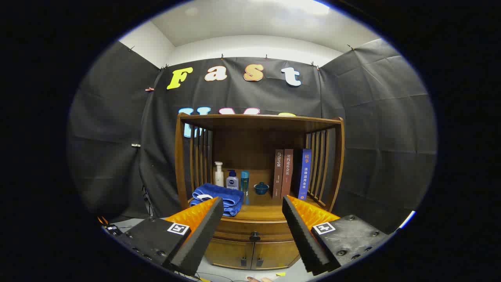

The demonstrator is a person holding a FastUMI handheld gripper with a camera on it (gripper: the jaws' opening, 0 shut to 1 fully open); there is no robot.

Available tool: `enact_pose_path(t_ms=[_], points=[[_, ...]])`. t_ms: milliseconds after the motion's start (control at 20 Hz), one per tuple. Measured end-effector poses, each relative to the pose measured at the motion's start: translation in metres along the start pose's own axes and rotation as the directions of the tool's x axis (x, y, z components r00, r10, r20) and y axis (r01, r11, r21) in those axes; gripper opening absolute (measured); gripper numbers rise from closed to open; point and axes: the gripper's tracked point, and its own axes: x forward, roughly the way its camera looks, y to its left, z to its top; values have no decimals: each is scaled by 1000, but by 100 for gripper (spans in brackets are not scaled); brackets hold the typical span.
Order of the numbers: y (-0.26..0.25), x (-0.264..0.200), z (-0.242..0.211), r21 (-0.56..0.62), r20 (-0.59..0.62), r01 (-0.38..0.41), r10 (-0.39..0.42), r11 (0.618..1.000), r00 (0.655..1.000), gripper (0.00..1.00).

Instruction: Pull open the drawer, take out the items inside it, and place them on the countertop above the cabinet.

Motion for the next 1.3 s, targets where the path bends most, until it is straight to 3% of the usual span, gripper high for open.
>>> enact_pose_path(t_ms=[1300], points=[[-19, 5, 7, 9, 15, 73, -74, 997, 997, 99]])
